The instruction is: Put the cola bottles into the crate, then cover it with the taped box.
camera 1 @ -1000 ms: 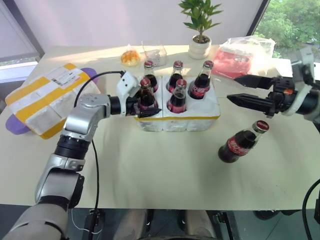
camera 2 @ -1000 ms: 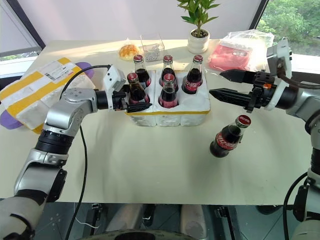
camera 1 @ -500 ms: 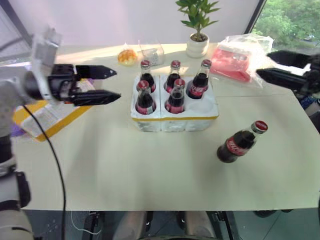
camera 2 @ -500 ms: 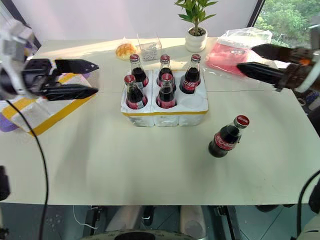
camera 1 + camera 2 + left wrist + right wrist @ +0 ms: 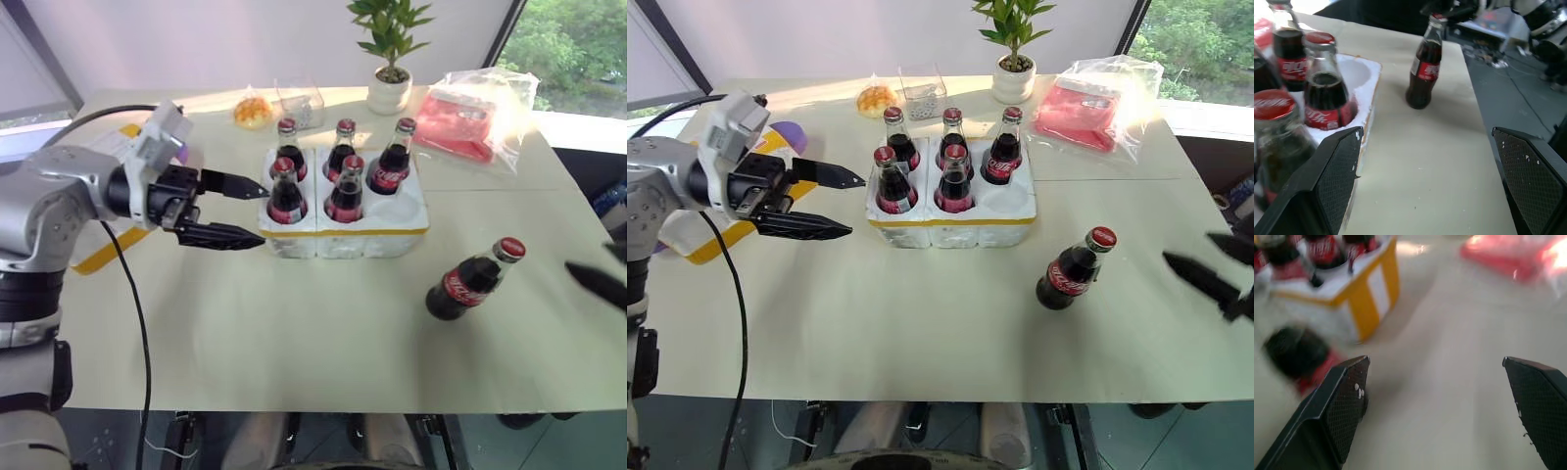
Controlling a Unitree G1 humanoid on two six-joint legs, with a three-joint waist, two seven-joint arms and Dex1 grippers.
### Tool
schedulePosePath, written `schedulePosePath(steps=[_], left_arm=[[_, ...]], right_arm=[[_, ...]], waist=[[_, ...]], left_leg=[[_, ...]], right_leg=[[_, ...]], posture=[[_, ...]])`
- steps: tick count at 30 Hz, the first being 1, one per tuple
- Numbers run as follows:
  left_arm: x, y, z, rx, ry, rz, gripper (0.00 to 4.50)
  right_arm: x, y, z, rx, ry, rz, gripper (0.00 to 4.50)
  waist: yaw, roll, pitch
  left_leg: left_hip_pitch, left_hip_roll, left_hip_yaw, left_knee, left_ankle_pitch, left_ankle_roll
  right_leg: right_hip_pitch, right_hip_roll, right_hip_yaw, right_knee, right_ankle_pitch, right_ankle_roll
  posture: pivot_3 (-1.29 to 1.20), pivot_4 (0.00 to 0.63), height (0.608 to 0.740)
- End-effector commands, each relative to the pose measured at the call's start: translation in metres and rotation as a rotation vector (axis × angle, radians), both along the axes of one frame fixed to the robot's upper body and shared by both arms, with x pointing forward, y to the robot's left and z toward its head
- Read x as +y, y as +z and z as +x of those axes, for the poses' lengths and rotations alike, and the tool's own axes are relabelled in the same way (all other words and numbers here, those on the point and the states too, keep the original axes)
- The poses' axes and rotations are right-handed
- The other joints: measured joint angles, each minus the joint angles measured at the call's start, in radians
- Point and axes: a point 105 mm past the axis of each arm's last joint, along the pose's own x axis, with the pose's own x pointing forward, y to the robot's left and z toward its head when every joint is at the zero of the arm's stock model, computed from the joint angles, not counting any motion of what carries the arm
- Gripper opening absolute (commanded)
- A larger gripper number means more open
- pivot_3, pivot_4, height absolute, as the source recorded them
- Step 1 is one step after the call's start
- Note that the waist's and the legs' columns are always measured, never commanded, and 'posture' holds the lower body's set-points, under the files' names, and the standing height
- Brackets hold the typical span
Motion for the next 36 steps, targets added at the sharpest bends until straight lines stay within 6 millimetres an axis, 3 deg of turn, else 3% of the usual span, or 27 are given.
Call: schedulePosePath(steps=[1, 4, 12, 20, 30, 33, 35, 36], left_arm=[[-0.002, 0.007, 0.002, -0.060, -0.021, 0.004, 4.41], [-0.007, 0.011, 0.011, -0.078, 0.005, -0.023, 4.41], [-0.014, 0.012, 0.005, -0.083, -0.030, -0.033, 4.41], [-0.014, 0.011, 0.002, -0.098, -0.012, -0.029, 4.41], [-0.018, 0.011, -0.001, -0.107, -0.002, -0.039, 4.41], [-0.018, 0.011, -0.001, -0.112, 0.003, -0.040, 4.50], [-0.018, 0.012, 0.000, -0.116, 0.007, -0.042, 4.50], [-0.018, 0.013, 0.000, -0.119, 0.010, -0.043, 4.50]], right_arm=[[0.033, 0.003, -0.007, -0.039, 0.089, -0.026, 4.50], [0.049, -0.008, -0.007, -0.030, 0.109, 0.026, 4.50], [0.070, -0.026, 0.015, -0.033, 0.136, 0.102, 4.50], [0.078, -0.034, 0.028, -0.028, 0.173, 0.131, 4.50], [0.084, -0.053, 0.059, -0.010, 0.184, 0.168, 4.50], [0.086, -0.053, 0.063, -0.011, 0.195, 0.168, 3.73], [0.088, -0.045, 0.063, -0.031, 0.210, 0.184, 2.90], [0.090, -0.038, 0.063, -0.048, 0.219, 0.195, 2.88]], waist=[[-0.003, 0.000, 0.000], [0.004, -0.002, -0.001], [0.012, -0.002, -0.001], [0.013, -0.002, -0.001], [0.012, -0.003, -0.001], [0.013, -0.003, -0.001], [0.012, -0.003, -0.001], [0.012, -0.003, -0.001]], left_leg=[[0.000, 0.000, 0.000, 0.001, 0.000, 0.000], [0.002, 0.001, 0.000, 0.002, 0.000, -0.001], [0.000, 0.001, 0.000, -0.001, 0.000, 0.000], [0.000, 0.001, 0.000, 0.000, 0.000, 0.000], [0.000, 0.001, 0.000, 0.000, 0.000, 0.000], [0.000, 0.001, 0.000, 0.000, 0.000, 0.000], [0.000, 0.000, 0.000, 0.000, 0.000, 0.000], [0.000, 0.001, 0.000, 0.000, 0.000, 0.000]], right_leg=[[0.001, 0.000, 0.000, 0.000, 0.000, 0.000], [0.004, 0.000, 0.000, -0.002, -0.001, -0.004], [0.000, 0.000, 0.000, -0.003, 0.001, -0.001], [0.001, 0.001, 0.000, -0.003, 0.001, -0.001], [0.001, 0.001, 0.000, -0.003, 0.001, -0.001], [0.001, 0.001, 0.000, -0.003, 0.001, -0.001], [0.001, 0.001, 0.000, -0.003, 0.001, -0.001], [0.001, 0.001, 0.000, -0.002, 0.001, -0.001]], posture=[[0.00, 0.150, 0.740], [0.00, 0.150, 0.740], [0.00, 0.150, 0.740], [0.00, 0.150, 0.740], [0.00, 0.150, 0.740], [0.00, 0.150, 0.740], [0.00, 0.150, 0.740], [0.00, 0.150, 0.740]])
